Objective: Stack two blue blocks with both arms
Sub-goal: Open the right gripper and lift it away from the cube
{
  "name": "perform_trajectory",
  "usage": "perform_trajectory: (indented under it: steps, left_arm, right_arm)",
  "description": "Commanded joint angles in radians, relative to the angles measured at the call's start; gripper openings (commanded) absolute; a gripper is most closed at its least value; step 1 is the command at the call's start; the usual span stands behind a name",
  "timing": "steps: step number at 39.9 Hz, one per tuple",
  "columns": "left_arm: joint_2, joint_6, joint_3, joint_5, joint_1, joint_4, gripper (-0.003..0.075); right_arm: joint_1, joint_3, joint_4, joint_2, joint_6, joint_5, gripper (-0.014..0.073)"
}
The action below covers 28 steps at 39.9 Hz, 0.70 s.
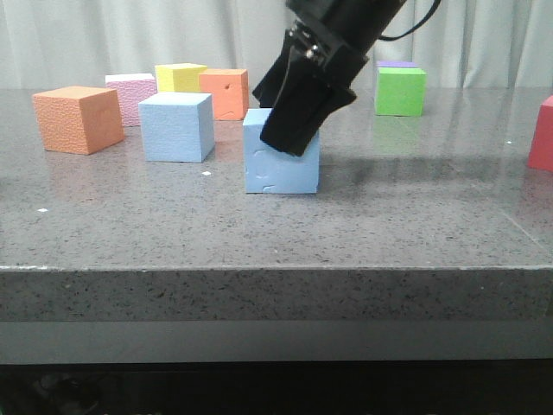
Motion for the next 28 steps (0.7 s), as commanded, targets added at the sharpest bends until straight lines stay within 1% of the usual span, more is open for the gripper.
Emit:
perform_trajectory:
  steps: [1, 6, 10, 15, 18, 20, 22, 23, 25, 27, 28]
  left_arm:
    - [0.009, -0.003, -0.028, -0.078, -0.007, 0.0, 0.0491]
    - [0.009, -0.003, -0.028, -0.078, -0.007, 0.013, 0.0491]
    - [0.009, -0.003, -0.028, -0.078, -0.007, 0.023, 0.0491]
    - [0.009, -0.003, -0.028, -0.078, -0.007, 0.023, 0.0491]
    - [0.009, -0.003, -0.028, -0.078, -0.007, 0.023, 0.0491]
    - [0.009, -0.003, -0.028, -0.078, -0.007, 0.023, 0.0491]
    - [0.009, -0.003, -0.028, -0.078, -0.007, 0.023, 0.0491]
    - [0.009, -0.003, -0.028, -0.078, -0.007, 0.023, 0.0491]
    - [0.009, -0.003, -0.028, -0.078, -0.007, 0.023, 0.0491]
    - [0.009, -0.003, -0.028, -0.078, -0.007, 0.023, 0.0491]
    - [0.009, -0.003, -0.028, -0.078, -0.007, 0.023, 0.0491]
  right_arm:
    - [0.0, -0.033, 0.045, -0.081, 0.004, -0.031, 0.0584]
    - [-0.002, -0.05, 0.044, -0.113, 0.013, -0.041, 0.0584]
    - [-0.002, -0.077, 0.044, -0.154, 0.086, -0.02, 0.0582]
    - [-0.002, -0.098, 0.036, -0.22, 0.237, 0.013, 0.0582]
    - [-0.004, -0.098, 0.001, -0.264, 0.366, 0.013, 0.0578]
    - [-0.004, -0.098, -0.049, -0.296, 0.473, 0.013, 0.0578]
    - [-0.004, -0.098, -0.14, -0.338, 0.696, 0.014, 0.0578]
    - [-0.004, -0.095, -0.201, -0.36, 0.839, 0.017, 0.0575]
    - [-0.005, -0.09, -0.325, -0.392, 1.019, 0.038, 0.0556]
    - [-0.005, -0.074, -0.43, -0.426, 1.148, 0.062, 0.0522]
    - [-0.005, -0.062, -0.468, -0.441, 1.186, 0.066, 0.0513]
